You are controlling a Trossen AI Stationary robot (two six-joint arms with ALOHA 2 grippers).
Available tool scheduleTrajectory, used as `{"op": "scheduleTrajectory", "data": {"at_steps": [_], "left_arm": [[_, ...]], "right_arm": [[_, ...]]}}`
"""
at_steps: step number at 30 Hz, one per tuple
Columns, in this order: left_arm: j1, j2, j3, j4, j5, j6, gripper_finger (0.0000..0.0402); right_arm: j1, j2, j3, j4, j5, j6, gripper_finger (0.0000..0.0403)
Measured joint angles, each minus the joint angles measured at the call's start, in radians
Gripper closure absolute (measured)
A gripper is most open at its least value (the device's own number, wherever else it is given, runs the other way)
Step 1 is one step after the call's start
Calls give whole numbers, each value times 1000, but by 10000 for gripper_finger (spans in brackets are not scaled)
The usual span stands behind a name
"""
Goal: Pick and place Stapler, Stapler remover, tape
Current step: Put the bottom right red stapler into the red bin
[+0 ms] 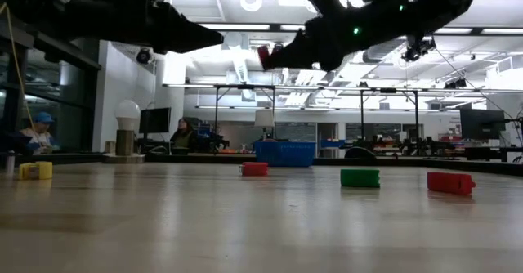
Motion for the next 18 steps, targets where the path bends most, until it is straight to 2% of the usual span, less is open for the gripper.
{"op": "scheduleTrajectory", "data": {"at_steps": [7, 14, 18], "left_arm": [[0, 1, 0, -52, 4, -5, 263], [0, 64, 0, -3, 48, -21, 263], [0, 102, -1, 43, 51, -22, 263]], "right_arm": [[42, 138, -1, 152, -8, 14, 356], [69, 149, 0, 300, 39, -27, 356], [60, 149, 0, 302, 38, -28, 356]]}}
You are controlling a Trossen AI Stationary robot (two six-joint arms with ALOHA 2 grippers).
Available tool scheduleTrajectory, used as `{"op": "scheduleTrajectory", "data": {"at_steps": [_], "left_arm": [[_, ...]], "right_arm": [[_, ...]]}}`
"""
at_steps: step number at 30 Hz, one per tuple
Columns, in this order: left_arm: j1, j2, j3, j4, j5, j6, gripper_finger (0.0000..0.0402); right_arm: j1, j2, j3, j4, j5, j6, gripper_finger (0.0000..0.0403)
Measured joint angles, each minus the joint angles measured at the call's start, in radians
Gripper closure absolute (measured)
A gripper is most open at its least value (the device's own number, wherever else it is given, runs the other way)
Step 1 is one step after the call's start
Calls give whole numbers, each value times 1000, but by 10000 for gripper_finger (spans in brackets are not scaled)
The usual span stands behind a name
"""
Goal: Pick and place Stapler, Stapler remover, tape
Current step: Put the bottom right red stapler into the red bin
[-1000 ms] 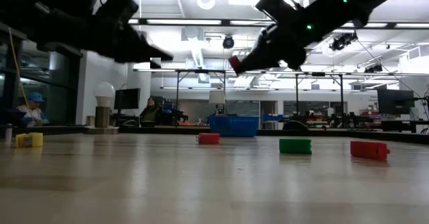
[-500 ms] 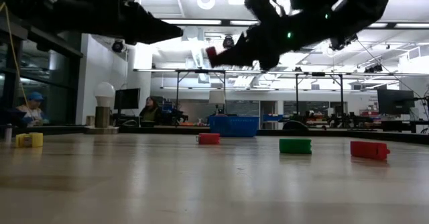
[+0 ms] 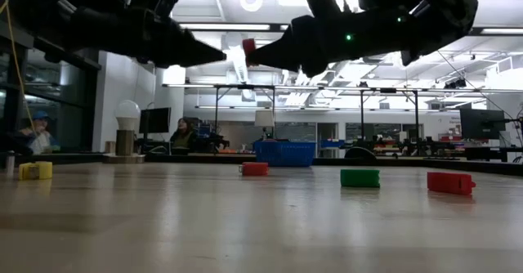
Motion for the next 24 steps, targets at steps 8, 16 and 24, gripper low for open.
{"op": "scheduleTrajectory", "data": {"at_steps": [8, 16, 24], "left_arm": [[0, 17, 0, 51, 7, 0, 263], [0, 17, 0, 51, 31, 0, 263], [0, 17, 0, 53, 30, 0, 263]], "right_arm": [[0, 0, 0, 0, -3, -16, 356], [-16, 0, 0, 17, -51, -15, 356], [-33, 86, 29, 91, -74, -18, 356]]}}
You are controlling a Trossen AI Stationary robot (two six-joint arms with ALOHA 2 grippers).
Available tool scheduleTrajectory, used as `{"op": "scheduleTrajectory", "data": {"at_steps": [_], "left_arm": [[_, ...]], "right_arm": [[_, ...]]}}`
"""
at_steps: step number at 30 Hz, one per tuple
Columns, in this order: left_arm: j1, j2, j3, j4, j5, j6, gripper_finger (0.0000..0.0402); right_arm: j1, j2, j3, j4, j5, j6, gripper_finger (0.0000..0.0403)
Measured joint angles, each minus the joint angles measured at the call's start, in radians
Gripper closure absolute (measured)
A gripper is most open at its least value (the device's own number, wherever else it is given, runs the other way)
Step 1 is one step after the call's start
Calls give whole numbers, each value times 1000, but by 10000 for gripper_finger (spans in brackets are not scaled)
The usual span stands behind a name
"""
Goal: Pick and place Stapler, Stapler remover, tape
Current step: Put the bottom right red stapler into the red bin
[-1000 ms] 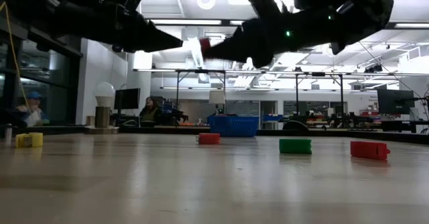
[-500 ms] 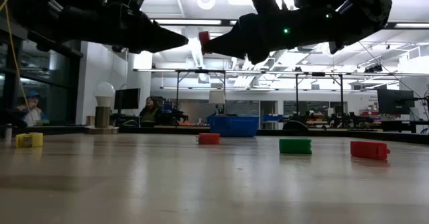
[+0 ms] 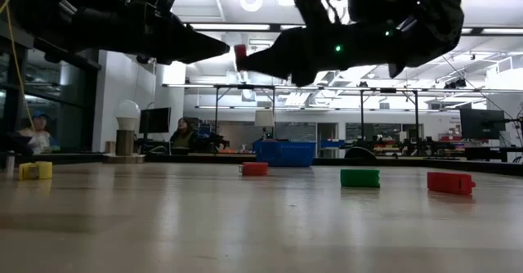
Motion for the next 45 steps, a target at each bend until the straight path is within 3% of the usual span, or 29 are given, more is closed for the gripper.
{"op": "scheduleTrajectory", "data": {"at_steps": [11, 45], "left_arm": [[0, 0, 0, -19, -1, 0, 263], [0, -1, 0, -10, 0, 4, 263]], "right_arm": [[-6, 75, 85, 15, -41, -21, 356], [-26, 75, 84, 49, -106, -12, 356]]}}
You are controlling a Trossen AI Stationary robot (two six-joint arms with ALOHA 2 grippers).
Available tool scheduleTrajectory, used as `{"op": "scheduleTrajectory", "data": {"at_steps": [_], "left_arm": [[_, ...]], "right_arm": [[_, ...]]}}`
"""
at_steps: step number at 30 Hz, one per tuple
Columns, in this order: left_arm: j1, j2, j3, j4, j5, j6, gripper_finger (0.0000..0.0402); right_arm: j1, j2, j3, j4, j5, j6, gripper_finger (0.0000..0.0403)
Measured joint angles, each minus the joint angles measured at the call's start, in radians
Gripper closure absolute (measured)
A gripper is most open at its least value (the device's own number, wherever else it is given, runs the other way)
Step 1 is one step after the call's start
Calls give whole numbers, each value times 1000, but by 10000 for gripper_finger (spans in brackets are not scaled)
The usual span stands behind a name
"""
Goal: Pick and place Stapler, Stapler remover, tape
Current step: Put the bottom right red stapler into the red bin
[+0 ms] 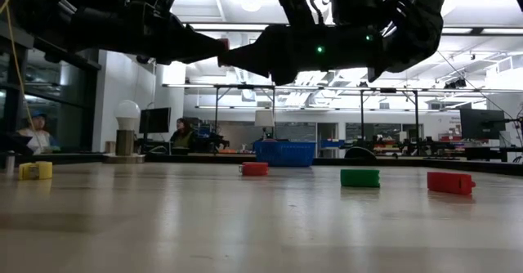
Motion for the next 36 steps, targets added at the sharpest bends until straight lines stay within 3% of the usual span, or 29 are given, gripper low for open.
{"op": "scheduleTrajectory", "data": {"at_steps": [10, 15, 26, 36], "left_arm": [[0, -1, 0, 0, 1, 0, 263], [0, 0, 0, -13, 0, 5, 263], [0, 0, 1, -32, -1, 22, 266], [0, 0, 0, -39, 4, 39, 342]], "right_arm": [[-6, 47, 65, -16, -31, -9, 356], [-5, 47, 65, -34, 18, -26, 356], [-5, 47, 65, -40, 23, -28, 356], [-5, 46, 63, -43, 37, -32, 359]]}}
